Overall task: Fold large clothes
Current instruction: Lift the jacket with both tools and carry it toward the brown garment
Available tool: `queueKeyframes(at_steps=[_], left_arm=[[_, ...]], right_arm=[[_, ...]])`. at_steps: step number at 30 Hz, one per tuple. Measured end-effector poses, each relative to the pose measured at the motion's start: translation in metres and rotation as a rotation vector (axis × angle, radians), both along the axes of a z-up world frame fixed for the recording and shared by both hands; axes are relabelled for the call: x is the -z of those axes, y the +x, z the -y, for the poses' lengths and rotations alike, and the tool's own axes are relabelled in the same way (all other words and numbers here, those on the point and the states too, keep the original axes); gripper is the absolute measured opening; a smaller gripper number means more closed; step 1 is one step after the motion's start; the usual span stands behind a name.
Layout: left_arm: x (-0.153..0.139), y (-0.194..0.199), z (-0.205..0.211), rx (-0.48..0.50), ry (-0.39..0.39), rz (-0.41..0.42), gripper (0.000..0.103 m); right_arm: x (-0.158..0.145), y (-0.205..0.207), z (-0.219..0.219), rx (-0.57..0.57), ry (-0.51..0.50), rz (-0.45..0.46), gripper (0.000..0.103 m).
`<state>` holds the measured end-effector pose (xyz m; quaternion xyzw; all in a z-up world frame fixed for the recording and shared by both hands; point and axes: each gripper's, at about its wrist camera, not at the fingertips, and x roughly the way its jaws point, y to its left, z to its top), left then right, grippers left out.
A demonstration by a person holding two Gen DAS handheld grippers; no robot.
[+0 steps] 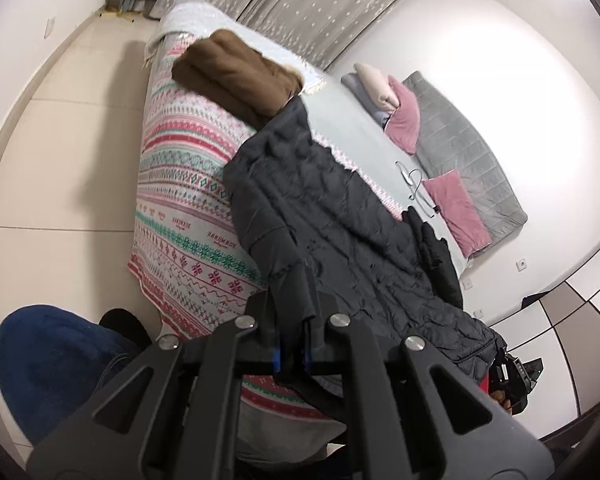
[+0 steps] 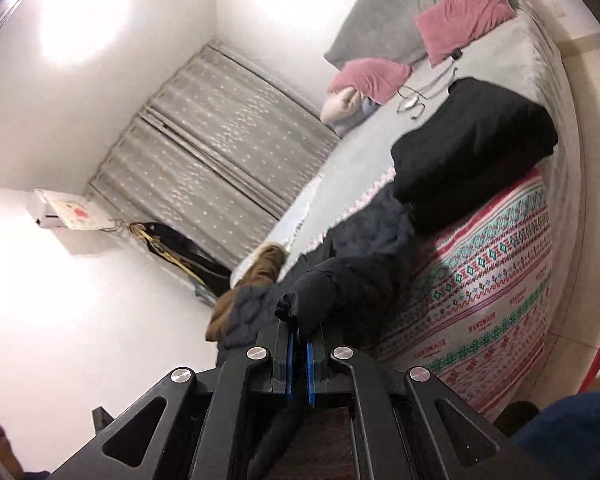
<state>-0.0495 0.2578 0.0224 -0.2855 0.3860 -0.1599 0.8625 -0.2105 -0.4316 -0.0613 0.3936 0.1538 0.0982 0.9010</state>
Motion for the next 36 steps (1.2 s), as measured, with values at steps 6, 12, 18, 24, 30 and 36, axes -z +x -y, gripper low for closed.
queueKeyframes(at_steps=[6, 12, 18, 24, 30, 36], left_arm=[[-0.018, -0.014, -0.001, 0.018, -0.031, 0.044, 0.009], [-0.04, 0.019, -0.001, -0.018, -0.053, 0.081, 0.009], [-0.053, 0.106, 0.013, -0.082, -0.057, 0.057, 0.009], [-0.049, 0.198, 0.051, -0.123, 0.073, 0.055, 0.009], [-0.016, 0.278, 0.087, -0.15, 0.18, 0.022, 0.009], [0.026, 0.345, 0.108, -0.16, 0.275, -0.063, 0.009]], right_arm=[[-0.013, -0.013, -0.003, -0.015, -0.004, 0.046, 0.003], [-0.043, -0.006, 0.003, -0.022, -0.021, 0.11, 0.003], [-0.063, 0.079, 0.025, -0.076, 0.062, 0.075, 0.004], [-0.055, 0.182, 0.05, -0.027, 0.159, -0.045, 0.004], [-0.036, 0.276, 0.06, 0.072, 0.13, -0.212, 0.004], [-0.007, 0.35, 0.067, 0.119, 0.092, -0.346, 0.004]])
